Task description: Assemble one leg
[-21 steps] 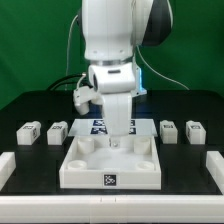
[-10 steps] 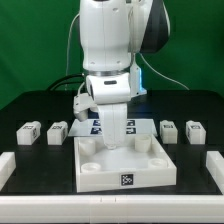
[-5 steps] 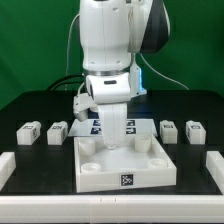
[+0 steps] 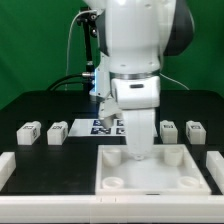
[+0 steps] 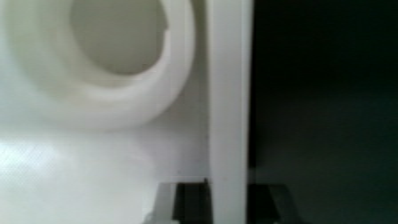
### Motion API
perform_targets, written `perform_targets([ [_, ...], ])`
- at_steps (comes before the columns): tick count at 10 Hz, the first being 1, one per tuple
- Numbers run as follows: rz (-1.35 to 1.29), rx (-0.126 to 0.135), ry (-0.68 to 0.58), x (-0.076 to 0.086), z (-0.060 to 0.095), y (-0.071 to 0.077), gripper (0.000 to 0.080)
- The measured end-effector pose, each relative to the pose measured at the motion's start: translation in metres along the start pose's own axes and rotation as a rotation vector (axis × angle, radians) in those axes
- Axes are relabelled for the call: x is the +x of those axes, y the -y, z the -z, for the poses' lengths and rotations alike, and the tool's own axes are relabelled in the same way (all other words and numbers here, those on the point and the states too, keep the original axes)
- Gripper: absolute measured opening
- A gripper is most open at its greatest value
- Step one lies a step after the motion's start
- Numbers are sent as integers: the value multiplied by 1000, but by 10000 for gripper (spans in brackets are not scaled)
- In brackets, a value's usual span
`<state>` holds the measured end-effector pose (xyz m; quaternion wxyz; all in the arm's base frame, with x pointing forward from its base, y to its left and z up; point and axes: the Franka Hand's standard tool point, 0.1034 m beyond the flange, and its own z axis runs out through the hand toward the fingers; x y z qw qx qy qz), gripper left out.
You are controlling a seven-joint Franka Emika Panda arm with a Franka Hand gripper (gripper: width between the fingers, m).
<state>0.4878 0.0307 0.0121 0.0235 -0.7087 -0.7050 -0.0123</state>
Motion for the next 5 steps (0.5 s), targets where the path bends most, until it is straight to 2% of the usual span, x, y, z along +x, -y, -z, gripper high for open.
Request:
perform_targets([
  [1,-13,17,1,12,0,-2,60],
  [3,-19,27,2,27,-7,-2,60],
  [4,-10,19,10,27,-7,-3,60],
  [5,19,-9,13,27,-7,-3,60],
])
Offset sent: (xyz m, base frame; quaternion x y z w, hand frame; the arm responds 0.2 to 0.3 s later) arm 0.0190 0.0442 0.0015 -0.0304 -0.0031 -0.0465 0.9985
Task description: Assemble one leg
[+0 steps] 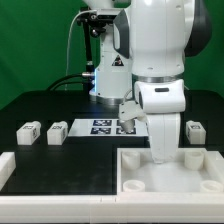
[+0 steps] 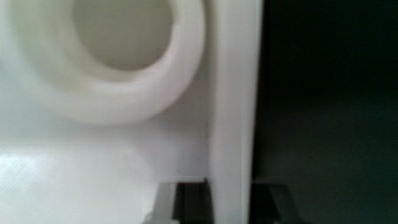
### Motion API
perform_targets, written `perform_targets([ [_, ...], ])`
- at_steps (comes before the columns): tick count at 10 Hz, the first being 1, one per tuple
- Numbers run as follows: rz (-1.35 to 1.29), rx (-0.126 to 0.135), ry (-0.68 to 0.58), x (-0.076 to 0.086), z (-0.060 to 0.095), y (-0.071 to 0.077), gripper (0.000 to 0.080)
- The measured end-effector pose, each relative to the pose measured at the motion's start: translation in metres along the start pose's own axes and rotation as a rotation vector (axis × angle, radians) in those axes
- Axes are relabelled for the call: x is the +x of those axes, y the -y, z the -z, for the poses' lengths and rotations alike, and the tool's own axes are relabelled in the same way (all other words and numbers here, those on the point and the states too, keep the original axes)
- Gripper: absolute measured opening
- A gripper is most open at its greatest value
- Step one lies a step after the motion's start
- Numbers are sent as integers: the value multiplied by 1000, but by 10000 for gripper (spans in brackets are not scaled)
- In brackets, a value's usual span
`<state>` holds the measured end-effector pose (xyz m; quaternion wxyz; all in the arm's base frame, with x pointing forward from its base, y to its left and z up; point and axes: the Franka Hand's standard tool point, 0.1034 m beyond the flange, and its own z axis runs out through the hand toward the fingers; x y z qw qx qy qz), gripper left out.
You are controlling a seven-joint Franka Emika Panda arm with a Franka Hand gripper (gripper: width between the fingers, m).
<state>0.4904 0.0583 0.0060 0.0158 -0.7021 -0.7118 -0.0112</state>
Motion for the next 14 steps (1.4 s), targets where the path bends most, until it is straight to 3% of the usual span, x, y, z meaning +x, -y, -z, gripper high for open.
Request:
perform_targets([
  [1,4,-28,-4,0,0,1,60],
  [2,-8,-23,-2,-2,0,1,60],
  [3,-8,-22,-3,-2,0,1,155],
  [4,-8,-22,-3,-2,0,1,155],
  [6,-9,-22,-3,-2,-1,1,523],
  [7,-9,-22,-3,-3,-1,2,609],
  [14,-11,-23,-2,-2,1,2,649],
])
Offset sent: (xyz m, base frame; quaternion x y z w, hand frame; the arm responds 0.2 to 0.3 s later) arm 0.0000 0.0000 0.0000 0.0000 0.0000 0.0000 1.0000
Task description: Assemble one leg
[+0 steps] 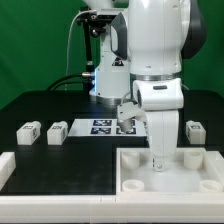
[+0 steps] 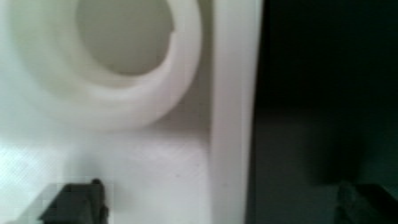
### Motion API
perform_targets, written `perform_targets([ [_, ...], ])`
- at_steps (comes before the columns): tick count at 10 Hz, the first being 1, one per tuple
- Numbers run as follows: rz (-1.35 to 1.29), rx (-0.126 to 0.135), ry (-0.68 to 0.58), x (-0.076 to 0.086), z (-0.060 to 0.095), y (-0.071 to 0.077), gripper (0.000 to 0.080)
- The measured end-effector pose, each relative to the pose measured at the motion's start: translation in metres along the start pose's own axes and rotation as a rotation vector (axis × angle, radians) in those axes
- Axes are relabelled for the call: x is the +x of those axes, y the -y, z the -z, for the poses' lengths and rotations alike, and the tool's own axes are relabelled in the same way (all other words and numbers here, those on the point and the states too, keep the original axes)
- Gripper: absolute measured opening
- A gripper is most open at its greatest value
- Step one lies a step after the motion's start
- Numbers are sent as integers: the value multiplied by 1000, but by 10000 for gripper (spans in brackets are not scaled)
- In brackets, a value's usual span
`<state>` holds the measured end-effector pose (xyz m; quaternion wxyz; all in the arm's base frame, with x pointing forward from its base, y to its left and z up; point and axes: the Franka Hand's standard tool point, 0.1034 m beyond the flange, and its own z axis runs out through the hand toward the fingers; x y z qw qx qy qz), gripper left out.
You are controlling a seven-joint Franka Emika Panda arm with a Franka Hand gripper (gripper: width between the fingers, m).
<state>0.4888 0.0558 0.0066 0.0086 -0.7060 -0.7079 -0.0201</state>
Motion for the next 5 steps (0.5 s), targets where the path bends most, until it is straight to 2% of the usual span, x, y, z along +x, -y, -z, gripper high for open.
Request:
perform_targets([
  [1,-58,-10,3,5,10,2,649],
  [2,-136,-12,15,12,28,7,649],
  [3,-160,-31,20,22,46,11,649],
  [4,-261,-36,22,33,60,16,649],
  [5,-430,-29,24,46,71,20,649],
])
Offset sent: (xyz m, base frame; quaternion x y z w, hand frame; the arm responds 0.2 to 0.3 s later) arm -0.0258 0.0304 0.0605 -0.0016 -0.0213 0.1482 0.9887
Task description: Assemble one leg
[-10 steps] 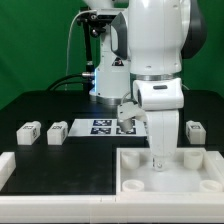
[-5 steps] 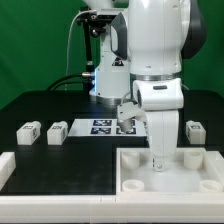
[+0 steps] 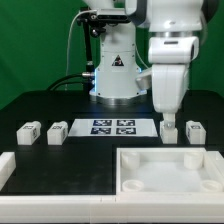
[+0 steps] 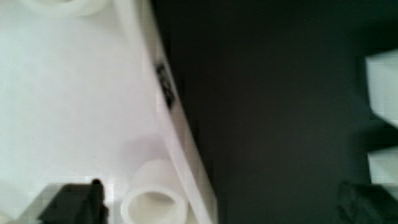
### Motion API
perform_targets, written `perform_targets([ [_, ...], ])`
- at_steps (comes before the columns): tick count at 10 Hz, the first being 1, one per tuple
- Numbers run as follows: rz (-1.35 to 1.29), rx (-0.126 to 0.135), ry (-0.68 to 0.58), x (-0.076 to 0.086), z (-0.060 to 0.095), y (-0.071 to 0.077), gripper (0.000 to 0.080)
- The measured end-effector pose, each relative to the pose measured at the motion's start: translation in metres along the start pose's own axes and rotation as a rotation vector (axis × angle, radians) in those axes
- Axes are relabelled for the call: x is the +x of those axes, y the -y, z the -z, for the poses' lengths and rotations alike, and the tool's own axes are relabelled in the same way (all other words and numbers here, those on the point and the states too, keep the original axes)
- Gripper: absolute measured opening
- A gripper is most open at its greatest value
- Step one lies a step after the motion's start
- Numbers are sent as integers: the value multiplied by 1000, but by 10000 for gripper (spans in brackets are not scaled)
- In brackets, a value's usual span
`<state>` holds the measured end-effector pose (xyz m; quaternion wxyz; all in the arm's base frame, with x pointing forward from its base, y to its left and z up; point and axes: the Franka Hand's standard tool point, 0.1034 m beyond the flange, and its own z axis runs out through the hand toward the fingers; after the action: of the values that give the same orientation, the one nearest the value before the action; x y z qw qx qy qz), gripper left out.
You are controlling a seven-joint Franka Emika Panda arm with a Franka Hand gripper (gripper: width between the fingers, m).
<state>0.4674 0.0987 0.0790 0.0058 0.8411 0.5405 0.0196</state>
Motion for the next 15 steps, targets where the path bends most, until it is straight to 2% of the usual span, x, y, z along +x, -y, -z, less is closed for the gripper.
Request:
perform_targets([
  [2,-248,-7,-16,28,9,17,649],
  [3,-342,-11,-25,35,10,20,649],
  [4,-438,-16,-36,36,11,19,649],
  [7,-705,5,-40,37,8,22,649],
  [8,-935,36,-47,40,-2,29,649],
  [9,-1119,52,-67,48,-11,42,649],
  [10,-1223,62,-91,54,-21,61,649],
  [11,-1206,69,-70,48,-27,68,649],
  [12,-1195,79,-39,48,-25,63,649],
  [13,-1193,75,-53,51,-24,61,649],
  [14,-1175,86,-18,47,-26,64,649],
  [15,-1165,145,116,38,-26,66,649],
])
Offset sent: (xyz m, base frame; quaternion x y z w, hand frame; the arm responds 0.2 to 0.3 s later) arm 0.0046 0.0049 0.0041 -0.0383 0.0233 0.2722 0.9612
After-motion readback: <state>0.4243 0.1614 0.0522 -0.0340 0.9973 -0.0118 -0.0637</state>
